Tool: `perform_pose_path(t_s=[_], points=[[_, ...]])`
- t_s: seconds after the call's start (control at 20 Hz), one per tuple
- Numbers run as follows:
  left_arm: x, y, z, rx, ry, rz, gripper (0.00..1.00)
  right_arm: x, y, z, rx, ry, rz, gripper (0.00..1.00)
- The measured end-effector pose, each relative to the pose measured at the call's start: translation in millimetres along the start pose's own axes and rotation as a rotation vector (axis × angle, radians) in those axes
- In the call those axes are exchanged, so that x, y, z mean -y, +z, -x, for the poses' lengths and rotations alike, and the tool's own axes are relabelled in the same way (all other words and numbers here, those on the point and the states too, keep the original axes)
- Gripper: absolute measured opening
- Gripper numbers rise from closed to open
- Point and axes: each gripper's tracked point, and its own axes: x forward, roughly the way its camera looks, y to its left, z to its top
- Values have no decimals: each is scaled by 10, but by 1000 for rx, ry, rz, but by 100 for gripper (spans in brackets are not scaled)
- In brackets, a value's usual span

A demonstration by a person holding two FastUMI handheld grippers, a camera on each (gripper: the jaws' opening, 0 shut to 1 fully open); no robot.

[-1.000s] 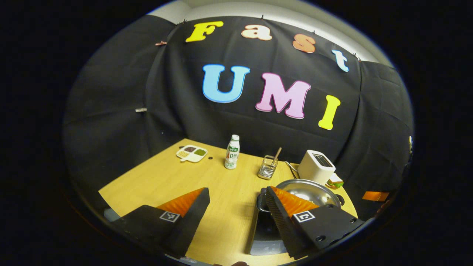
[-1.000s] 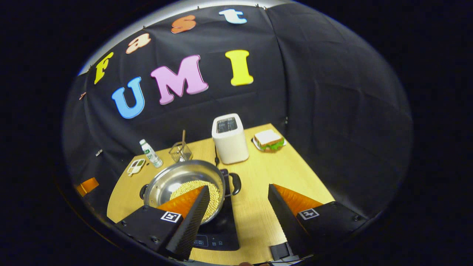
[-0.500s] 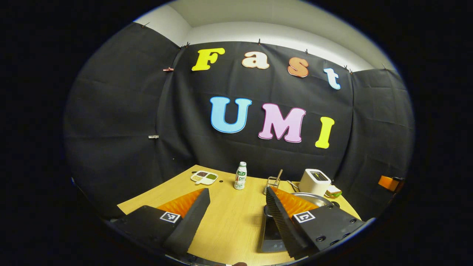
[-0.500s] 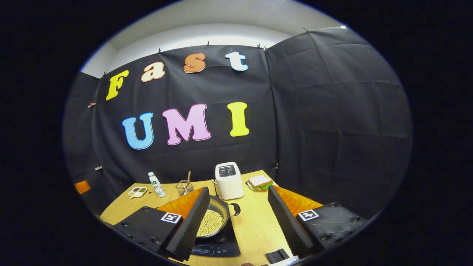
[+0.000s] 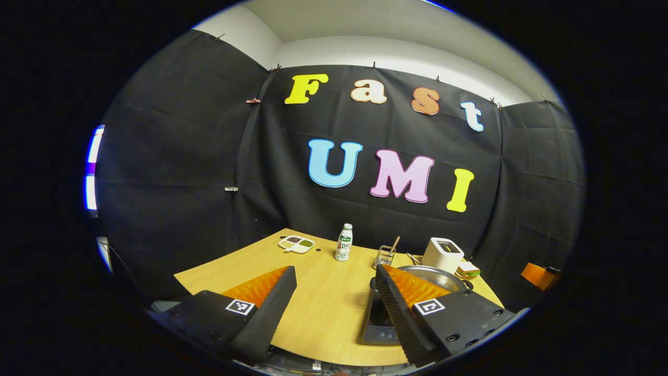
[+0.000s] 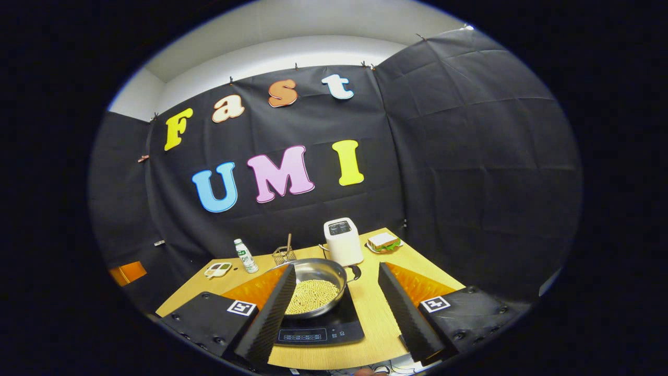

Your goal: First push the handle of the pot to place it horizontally, then grasp the pot with both hands and set it on the induction cooktop.

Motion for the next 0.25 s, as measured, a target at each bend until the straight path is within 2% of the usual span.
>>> perform_pose_path(t_s=[0.1,0.25], points=[[16,-55,20,-20,-2,-14,95,-235,-66,82,-6,73,33,98],[138,-79,12,-40,-28,31,95,-374,-105,120,-11,139,61,98]])
